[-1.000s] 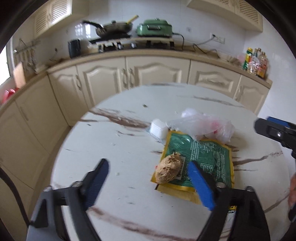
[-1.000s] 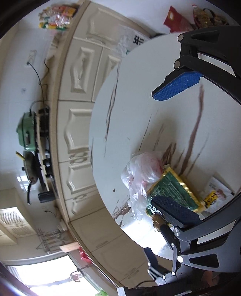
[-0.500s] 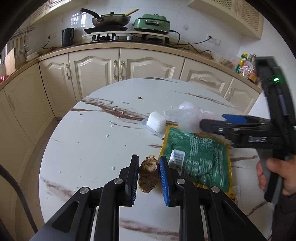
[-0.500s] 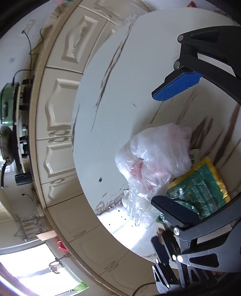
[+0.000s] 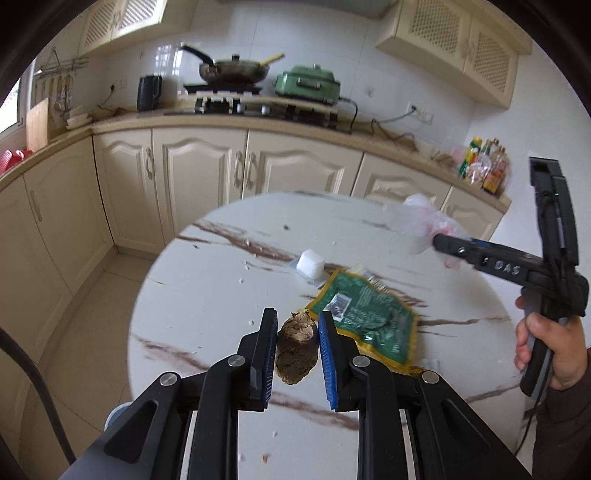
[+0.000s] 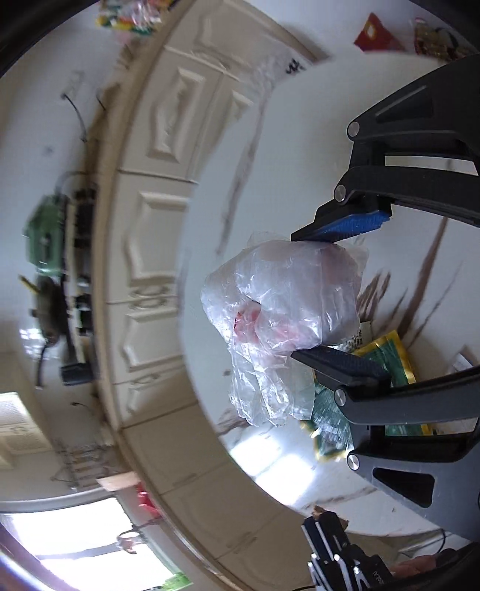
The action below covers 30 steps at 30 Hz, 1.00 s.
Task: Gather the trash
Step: 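Grasp the clear plastic bag with the right tool while the left tool grasps the brown root, then carry both items over the blue bin and open both tools to drop them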
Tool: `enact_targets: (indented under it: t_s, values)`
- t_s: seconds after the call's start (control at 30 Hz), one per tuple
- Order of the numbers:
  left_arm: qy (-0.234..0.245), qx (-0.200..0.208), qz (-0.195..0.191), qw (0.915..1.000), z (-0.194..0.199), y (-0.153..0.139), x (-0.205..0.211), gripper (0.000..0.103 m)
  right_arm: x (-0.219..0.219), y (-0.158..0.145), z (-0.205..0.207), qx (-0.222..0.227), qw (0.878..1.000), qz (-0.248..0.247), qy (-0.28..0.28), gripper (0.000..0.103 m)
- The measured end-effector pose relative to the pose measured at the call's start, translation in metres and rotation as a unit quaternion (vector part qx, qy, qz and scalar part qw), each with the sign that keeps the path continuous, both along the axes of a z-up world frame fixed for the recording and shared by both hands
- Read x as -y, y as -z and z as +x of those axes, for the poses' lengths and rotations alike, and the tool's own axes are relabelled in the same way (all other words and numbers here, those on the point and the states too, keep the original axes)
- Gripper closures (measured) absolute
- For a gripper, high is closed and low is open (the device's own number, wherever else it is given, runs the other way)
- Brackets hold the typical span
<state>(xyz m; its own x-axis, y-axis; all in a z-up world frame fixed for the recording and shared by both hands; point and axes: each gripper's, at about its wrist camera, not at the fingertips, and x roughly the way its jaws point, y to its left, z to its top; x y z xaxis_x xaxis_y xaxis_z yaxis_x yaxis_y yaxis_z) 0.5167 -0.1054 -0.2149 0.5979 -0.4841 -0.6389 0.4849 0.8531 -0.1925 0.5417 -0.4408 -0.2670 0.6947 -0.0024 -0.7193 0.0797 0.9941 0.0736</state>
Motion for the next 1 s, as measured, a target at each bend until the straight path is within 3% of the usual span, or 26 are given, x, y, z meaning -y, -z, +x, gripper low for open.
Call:
enact_targets:
  t_s: [0.23,0.33,0.53,0.73,0.9,1.0]
  values:
    - [-0.013,0.039,-0.032,0.9987,-0.056,-0.038,-0.046,0.085,-0.043,-0.07,-0.043,0.06,0.998,-0.007,-0.018,0.051]
    - [-0.029,0.058,-0.037,0.9972,-0.084,-0.05,-0.079,0.085,-0.086,-0.092,-0.056,0.079,0.995,-0.002,-0.057,0.051]
    - [-0.079,0.069,-0.038,0.9938,-0.125,-0.054,-0.152,0.085,-0.193,-0.102,-0.061,0.086,0.985,0.013,-0.151,0.05]
    - [-0.173,0.051,-0.02,0.9834,-0.13,-0.033,-0.228,0.085,-0.32,-0.065,-0.044,0.058,0.968,0.038,-0.243,0.049]
    - [-0.242,0.006,-0.006,0.9703,-0.117,0.011,-0.288,0.085,-0.4,0.0,-0.021,0.009,0.959,0.036,-0.282,0.049]
    - [-0.268,-0.036,-0.002,0.9626,-0.105,0.048,-0.312,0.085,-0.425,0.046,0.001,-0.03,0.958,0.035,-0.282,0.048]
